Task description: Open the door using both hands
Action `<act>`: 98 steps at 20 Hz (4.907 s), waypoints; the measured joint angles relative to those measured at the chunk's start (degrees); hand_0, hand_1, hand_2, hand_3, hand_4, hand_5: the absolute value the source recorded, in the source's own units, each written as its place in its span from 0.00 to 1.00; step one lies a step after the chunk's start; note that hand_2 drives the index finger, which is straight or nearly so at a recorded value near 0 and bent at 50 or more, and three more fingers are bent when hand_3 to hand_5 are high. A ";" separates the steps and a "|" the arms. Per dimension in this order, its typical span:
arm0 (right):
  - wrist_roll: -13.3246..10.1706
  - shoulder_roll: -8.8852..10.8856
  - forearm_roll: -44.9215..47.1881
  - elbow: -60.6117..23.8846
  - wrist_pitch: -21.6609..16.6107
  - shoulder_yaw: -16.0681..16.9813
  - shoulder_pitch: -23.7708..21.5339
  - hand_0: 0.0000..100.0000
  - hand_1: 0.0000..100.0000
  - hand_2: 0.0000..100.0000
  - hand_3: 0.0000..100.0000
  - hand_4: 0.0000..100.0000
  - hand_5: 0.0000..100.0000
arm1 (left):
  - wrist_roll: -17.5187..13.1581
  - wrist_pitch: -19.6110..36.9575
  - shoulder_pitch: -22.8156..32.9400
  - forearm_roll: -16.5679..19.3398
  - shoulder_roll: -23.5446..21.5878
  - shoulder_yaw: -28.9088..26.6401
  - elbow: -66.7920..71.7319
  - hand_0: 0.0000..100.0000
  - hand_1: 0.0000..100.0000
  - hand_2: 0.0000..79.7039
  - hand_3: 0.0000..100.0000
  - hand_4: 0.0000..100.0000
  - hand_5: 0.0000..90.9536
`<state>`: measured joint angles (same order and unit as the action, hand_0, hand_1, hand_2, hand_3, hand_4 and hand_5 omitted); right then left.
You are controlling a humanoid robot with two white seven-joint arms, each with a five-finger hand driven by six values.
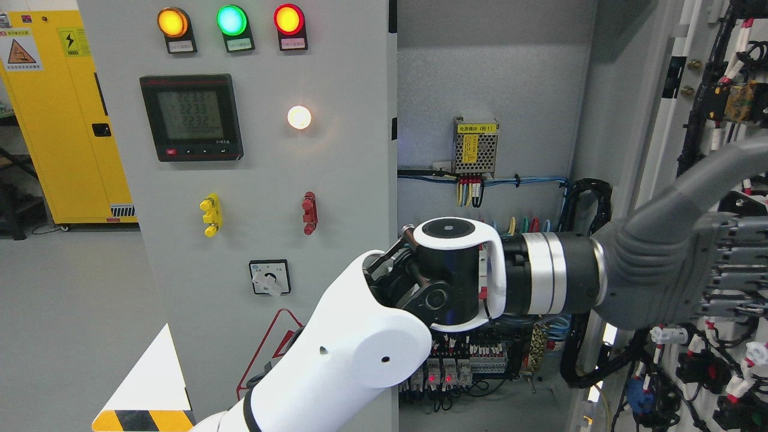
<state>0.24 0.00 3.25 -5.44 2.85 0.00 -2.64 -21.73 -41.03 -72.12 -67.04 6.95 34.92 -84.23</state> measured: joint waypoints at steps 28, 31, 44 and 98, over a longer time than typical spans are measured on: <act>0.00 0.00 0.00 -0.01 0.00 0.00 -0.10 0.20 0.12 0.00 0.00 0.00 0.00 | -1.46 49.48 76.58 42.95 -17.36 -13.29 -3.99 0.00 0.00 0.00 0.00 0.00 0.00; 0.00 0.00 0.00 -0.01 0.00 0.00 -0.07 0.20 0.12 0.00 0.00 0.00 0.00 | -1.46 56.10 80.11 46.06 -17.62 -13.63 3.05 0.00 0.00 0.00 0.00 0.00 0.00; 0.00 0.00 0.00 -0.01 0.01 0.00 0.12 0.20 0.12 0.00 0.00 0.00 0.00 | -1.89 55.11 74.43 50.02 -14.46 -18.49 52.02 0.00 0.00 0.00 0.00 0.00 0.00; -0.32 1.18 0.91 -106.51 -6.95 -18.35 4.69 0.20 0.12 0.00 0.00 0.00 0.00 | 7.35 46.13 72.11 50.22 -11.35 -21.98 83.98 0.00 0.00 0.00 0.00 0.00 0.00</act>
<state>-0.07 1.18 4.17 -111.95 -4.10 -18.35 2.05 -14.38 5.10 -0.01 -16.82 -4.40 12.94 -0.24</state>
